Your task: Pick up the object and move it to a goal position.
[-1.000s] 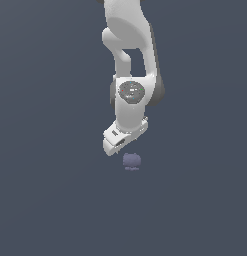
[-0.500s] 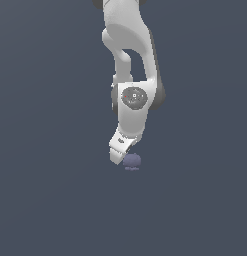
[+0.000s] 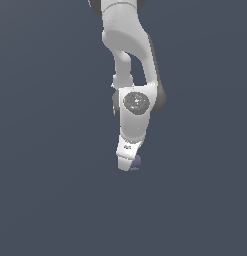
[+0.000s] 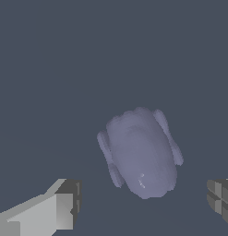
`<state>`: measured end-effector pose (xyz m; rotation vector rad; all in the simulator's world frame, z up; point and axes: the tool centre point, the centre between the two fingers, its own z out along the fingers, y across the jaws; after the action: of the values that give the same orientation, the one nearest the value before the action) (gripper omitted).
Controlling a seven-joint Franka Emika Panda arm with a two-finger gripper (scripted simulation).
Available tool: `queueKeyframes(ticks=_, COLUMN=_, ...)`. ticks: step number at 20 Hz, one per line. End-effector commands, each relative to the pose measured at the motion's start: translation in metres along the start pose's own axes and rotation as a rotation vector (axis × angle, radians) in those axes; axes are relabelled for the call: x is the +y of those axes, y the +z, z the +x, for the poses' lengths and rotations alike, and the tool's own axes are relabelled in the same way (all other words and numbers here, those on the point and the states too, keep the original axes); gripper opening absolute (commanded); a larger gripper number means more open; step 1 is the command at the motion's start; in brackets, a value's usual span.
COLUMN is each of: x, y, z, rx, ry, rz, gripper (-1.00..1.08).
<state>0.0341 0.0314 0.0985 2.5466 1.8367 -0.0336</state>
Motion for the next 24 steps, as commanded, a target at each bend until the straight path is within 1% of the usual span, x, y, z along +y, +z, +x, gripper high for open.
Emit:
queueKeyframes(ticks=1, x=0.002, y=0.002, z=0.003, rx=0.004, ry=-0.066, rz=-0.003, gripper=1.00)
queueKeyframes(ticks=6, x=0.006, y=0.005, z=0.007, rx=0.011, ry=-0.164, rz=-0.008, gripper=1.00)
queueKeyframes(ticks=12, x=0.008, y=0.007, z=0.010, rx=0.015, ry=-0.233, rz=-0.012, gripper=1.00)
queueKeyframes(ticks=20, x=0.008, y=0.009, z=0.011, rx=0.016, ry=-0.246, rz=-0.013, gripper=1.00)
queueKeyframes(ticks=24, x=0.008, y=0.022, z=0.011, rx=0.016, ry=-0.248, rz=-0.013, gripper=1.00)
